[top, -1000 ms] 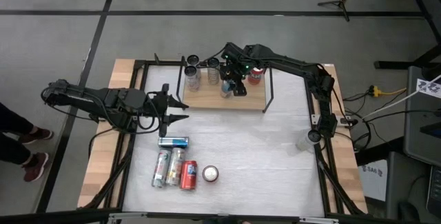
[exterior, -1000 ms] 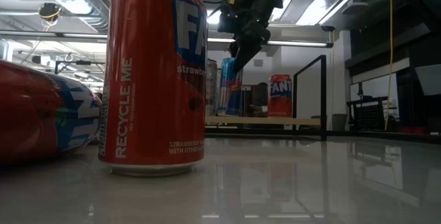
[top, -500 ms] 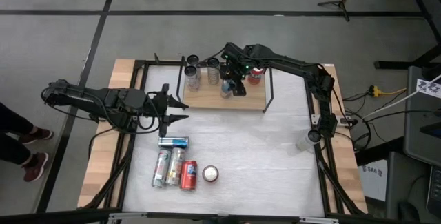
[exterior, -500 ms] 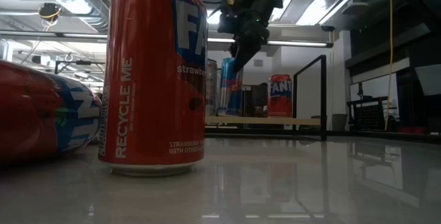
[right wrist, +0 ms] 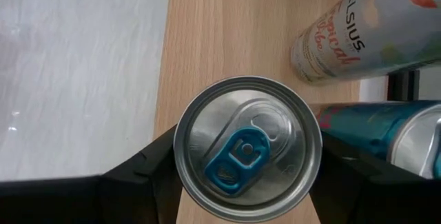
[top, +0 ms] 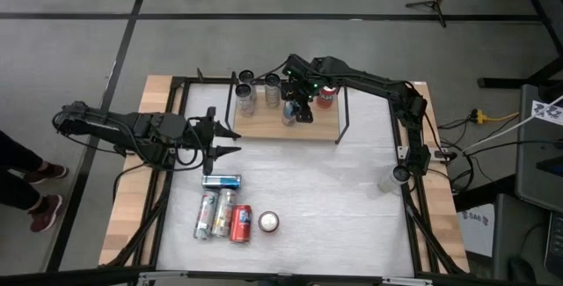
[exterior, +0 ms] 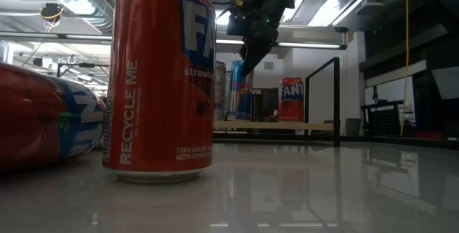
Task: Place canned beverage on shelf
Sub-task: Put the bottom blue soda can on the shelf aligned with the other blue soda can
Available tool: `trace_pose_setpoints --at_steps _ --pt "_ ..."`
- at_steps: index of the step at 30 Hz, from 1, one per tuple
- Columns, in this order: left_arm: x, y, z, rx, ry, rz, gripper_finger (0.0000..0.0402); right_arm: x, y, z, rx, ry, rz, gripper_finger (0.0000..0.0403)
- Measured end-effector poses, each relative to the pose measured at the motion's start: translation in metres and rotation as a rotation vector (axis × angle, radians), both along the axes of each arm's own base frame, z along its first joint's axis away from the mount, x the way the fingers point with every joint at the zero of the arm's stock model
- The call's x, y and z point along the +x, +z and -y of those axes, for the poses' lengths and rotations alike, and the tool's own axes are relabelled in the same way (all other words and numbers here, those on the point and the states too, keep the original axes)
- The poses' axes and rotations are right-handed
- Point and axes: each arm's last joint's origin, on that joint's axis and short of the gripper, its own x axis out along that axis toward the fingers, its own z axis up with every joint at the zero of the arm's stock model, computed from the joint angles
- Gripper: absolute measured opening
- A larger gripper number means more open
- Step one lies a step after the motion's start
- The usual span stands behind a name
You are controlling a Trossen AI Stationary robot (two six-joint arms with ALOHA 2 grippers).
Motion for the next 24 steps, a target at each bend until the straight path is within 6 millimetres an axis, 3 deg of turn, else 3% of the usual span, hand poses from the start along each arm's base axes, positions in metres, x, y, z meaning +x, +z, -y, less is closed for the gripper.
trace_pose_setpoints --at_steps 5,15,24 --pt "-0.0001 0.0001 0.0000 0.000 0.000 0.000 0.0158 0.0000 0.0000 0.0000 0.000 0.000 0.001 0.0253" --pt "0.0000 0.0000 0.0000 0.000 0.000 0.000 0.0158 -0.0001 0.0001 0.0008 -0.024 -0.007 -0.007 0.0349" --pt "0.0000 0.0000 0.0000 0.000 0.000 0.000 0.0158 -0.0048 0.0089 -0.0011 -0.027 -0.018 -0.051 0.0356"
